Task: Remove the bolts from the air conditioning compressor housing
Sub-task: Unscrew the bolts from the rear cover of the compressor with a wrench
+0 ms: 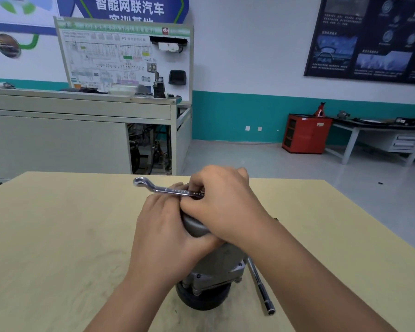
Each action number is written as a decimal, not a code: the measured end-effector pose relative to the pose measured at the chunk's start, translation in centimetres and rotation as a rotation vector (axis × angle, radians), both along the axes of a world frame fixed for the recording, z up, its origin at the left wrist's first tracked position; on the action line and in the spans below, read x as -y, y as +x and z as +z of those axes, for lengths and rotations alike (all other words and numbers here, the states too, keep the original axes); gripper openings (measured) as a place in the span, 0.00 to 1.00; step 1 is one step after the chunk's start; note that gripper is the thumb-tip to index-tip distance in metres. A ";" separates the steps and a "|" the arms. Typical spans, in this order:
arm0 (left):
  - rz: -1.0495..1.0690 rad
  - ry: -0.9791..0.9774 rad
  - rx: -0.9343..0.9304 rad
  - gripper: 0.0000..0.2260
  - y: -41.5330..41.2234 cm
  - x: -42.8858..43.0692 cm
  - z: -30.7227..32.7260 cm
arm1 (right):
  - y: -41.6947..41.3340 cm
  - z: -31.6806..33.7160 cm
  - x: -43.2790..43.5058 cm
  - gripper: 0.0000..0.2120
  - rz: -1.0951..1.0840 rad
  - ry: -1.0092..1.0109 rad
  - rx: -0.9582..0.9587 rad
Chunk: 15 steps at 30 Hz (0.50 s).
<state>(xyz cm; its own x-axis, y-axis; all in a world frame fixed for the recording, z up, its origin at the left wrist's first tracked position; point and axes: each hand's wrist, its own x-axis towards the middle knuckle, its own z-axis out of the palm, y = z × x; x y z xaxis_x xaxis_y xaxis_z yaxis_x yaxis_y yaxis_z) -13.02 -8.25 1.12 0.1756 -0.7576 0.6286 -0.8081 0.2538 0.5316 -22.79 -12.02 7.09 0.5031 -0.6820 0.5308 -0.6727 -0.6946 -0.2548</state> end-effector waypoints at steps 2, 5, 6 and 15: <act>-0.024 -0.063 0.043 0.22 0.0 0.0 0.0 | -0.7 -0.4 -0.5 0.09 0.034 -0.085 0.020; 0.000 -0.099 0.062 0.27 0.0 0.1 -0.6 | -2.0 -1.5 -1.1 0.06 0.081 -0.202 0.098; 0.017 -0.108 0.034 0.30 -0.1 0.1 -1.0 | -2.5 -2.0 -1.3 0.06 0.079 -0.253 0.153; 0.005 -0.165 -0.038 0.35 -0.2 0.1 -1.5 | -6.8 -6.7 -1.1 0.11 0.260 -0.209 0.660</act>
<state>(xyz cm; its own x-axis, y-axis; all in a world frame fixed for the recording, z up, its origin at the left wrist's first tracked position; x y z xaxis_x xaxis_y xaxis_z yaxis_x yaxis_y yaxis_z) -13.24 -8.31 -0.35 0.2054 -0.6438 0.7371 -0.7895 0.3361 0.5135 -29.62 -10.90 0.37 0.1661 -0.4353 0.8848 -0.2325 -0.8893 -0.3939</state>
